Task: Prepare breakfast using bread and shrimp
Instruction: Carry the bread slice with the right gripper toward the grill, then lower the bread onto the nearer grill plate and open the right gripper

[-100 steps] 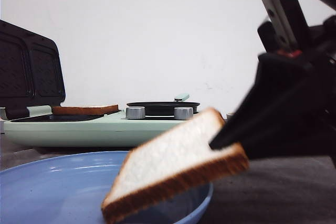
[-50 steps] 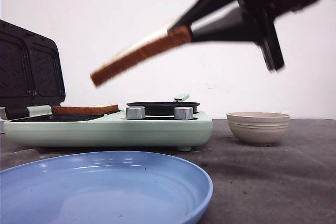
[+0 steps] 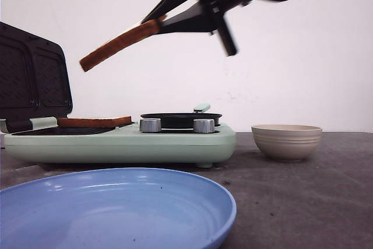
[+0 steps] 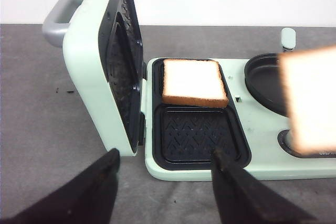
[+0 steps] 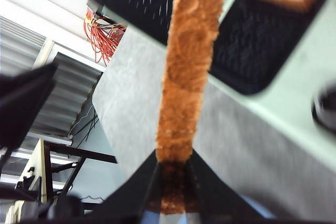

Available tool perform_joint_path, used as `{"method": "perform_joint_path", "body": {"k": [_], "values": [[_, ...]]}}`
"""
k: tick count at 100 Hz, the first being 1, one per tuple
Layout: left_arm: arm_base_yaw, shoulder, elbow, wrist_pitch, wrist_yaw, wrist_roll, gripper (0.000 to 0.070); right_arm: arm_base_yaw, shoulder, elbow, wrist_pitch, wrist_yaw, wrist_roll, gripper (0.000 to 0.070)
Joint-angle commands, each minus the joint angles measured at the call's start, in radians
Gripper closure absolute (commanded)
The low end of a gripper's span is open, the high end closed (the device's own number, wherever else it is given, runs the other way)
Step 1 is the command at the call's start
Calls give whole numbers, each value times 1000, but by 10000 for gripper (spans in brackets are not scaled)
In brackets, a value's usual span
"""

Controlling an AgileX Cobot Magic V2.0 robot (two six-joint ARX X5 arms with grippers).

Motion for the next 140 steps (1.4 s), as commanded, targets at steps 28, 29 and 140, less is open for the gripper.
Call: {"method": "perform_joint_path", "body": {"k": [28, 29, 140], "values": [[1, 4, 7, 10, -35, 8, 375, 56, 339, 329, -5, -15, -18, 700], [1, 4, 8, 10, -35, 8, 375, 58, 347, 336, -6, -15, -18, 700], [1, 4, 7, 11, -35, -7, 375, 154, 525, 482, -85, 168, -19, 700]]}}
